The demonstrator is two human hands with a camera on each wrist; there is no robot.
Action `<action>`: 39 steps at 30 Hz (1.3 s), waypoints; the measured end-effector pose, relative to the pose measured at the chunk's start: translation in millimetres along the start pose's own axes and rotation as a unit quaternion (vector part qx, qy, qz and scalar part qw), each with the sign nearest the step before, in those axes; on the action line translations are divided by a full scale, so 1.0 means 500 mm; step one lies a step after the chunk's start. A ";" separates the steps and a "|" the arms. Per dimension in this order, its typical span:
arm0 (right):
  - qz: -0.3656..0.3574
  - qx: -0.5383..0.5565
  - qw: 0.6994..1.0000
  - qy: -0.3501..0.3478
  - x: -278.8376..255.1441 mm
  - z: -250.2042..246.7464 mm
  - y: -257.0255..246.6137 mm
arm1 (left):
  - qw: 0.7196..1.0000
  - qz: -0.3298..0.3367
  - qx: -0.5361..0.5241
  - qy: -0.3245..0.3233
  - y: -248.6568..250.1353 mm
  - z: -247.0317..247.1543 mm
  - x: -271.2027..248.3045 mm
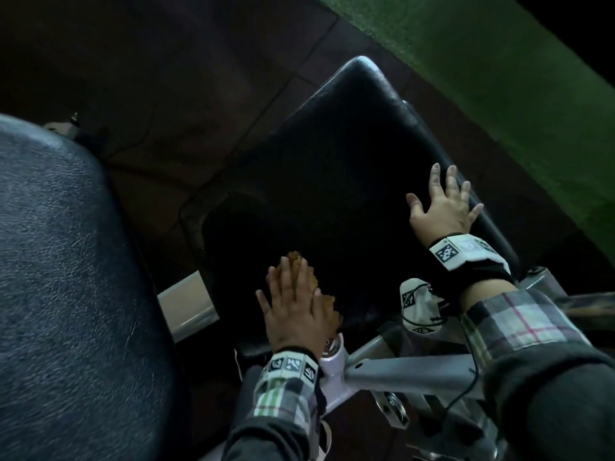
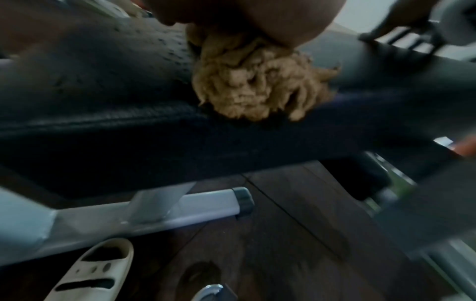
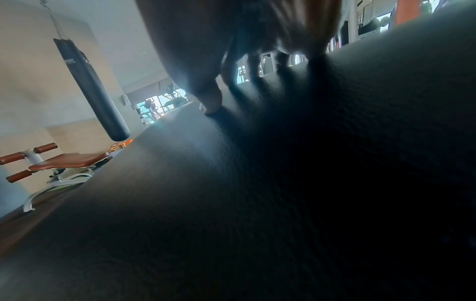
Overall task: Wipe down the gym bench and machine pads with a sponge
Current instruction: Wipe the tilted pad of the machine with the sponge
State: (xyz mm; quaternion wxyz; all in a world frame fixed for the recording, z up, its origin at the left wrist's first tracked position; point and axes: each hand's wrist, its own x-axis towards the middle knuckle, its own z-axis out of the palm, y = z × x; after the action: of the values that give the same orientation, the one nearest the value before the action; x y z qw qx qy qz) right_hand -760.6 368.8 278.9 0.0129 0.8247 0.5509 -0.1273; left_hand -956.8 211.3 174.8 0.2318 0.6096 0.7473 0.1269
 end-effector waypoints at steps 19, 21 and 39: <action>-0.001 -0.002 1.000 -0.008 -0.004 -0.003 0.002 | 0.999 -0.010 -0.029 0.025 0.022 0.032 0.004; -0.002 -0.001 1.000 -0.008 -0.003 -0.003 0.002 | 0.996 -0.036 -0.066 0.049 -0.010 0.016 0.033; 0.005 0.016 1.000 -0.007 -0.003 -0.003 0.002 | 0.999 -0.028 -0.006 0.016 0.010 0.041 0.010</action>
State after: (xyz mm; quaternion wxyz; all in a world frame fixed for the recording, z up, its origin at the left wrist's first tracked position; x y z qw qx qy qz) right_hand -760.0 367.4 280.4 0.0041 0.8265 0.5447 -0.1420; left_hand -943.0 215.4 158.9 0.2268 0.5846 0.7673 0.1347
